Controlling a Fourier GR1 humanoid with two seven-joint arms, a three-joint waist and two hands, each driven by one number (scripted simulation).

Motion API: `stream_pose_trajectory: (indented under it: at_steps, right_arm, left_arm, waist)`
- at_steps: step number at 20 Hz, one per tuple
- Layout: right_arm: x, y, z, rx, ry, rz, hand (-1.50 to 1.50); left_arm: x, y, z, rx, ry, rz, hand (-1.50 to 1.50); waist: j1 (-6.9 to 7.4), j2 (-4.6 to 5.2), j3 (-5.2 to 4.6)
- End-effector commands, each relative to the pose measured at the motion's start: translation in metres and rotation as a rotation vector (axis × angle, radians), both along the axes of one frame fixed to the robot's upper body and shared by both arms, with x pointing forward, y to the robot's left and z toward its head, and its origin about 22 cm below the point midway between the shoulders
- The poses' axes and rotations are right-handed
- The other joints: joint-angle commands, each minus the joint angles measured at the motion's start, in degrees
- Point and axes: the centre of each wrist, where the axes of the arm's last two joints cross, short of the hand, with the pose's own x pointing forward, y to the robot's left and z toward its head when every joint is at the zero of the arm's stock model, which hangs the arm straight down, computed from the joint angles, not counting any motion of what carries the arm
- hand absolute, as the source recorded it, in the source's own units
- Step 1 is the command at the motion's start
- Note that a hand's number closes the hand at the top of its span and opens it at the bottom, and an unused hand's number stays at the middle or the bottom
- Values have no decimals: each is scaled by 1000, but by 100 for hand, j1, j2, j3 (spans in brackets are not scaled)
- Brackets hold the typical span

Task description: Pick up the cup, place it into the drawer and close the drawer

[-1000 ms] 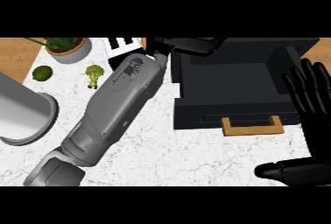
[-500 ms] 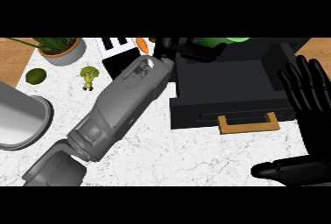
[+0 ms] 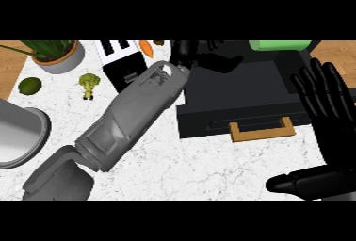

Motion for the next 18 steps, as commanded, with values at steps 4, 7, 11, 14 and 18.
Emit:
stream_pose_trajectory:
  at_steps: [4,7,11,14,18]
  right_arm:
    - [-5,-4,3,29,-15,25,-150]
    - [9,2,2,45,-16,41,-150]
    - [-8,-14,10,75,-14,51,-150]
    - [-5,-11,0,94,11,67,-150]
    - [-7,-19,11,72,11,65,-150]
  left_arm:
    - [-2,2,-11,16,3,11,-150]
    - [-6,-7,0,-58,17,-13,-150]
    - [-5,-1,-7,-155,-45,-61,-150]
    - [-11,-8,3,-264,-69,-108,-150]
    - [-9,-14,30,-331,-33,-126,-150]
  waist:
    - [-62,18,-1]
    - [-79,35,0]
    - [42,-17,-6]
    - [197,-53,-7]
    - [442,-116,-10]
